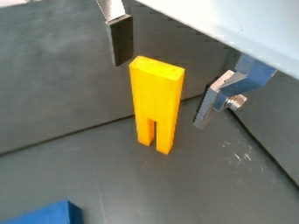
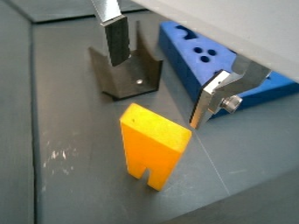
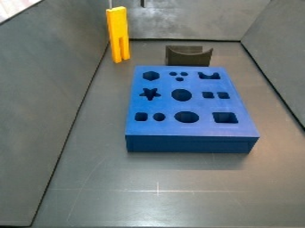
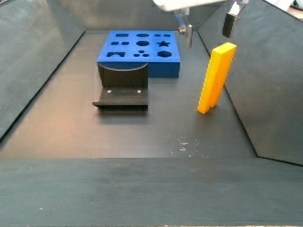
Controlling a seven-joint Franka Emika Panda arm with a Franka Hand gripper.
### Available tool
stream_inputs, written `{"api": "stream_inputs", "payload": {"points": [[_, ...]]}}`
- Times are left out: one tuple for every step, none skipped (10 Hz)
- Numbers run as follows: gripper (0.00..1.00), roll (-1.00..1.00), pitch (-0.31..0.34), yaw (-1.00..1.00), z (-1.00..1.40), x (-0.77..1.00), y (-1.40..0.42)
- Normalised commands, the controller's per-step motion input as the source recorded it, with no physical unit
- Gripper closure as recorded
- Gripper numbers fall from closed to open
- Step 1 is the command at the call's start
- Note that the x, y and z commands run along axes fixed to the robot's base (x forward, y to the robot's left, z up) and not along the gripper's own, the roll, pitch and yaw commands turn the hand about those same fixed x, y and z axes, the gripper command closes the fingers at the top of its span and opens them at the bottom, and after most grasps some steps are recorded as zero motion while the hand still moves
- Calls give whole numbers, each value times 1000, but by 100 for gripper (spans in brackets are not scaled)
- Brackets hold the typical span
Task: Pick up the double-square object. Move up. Move to above the board. Insert the double-square object.
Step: Pick up the double-square object.
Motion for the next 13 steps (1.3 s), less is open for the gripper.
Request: {"api": "stream_inputs", "payload": {"points": [[0, 0, 0, 46, 0, -29, 0], [0, 39, 0, 0, -26, -83, 0], [0, 0, -26, 46, -343, -249, 0], [0, 11, -34, 31, -409, -246, -31], [0, 26, -64, 60, -360, -306, -29], [0, 0, -123, 71, -163, -194, 0], [0, 0, -139, 251, -229, -174, 94], [0, 41, -51, 506, -280, -334, 251], [0, 19, -37, 569, -263, -289, 240], [0, 0, -34, 489, -174, -209, 149], [100, 0, 0, 0, 0, 0, 0], [100, 0, 0, 0, 0, 0, 0], [100, 0, 0, 0, 0, 0, 0]]}}
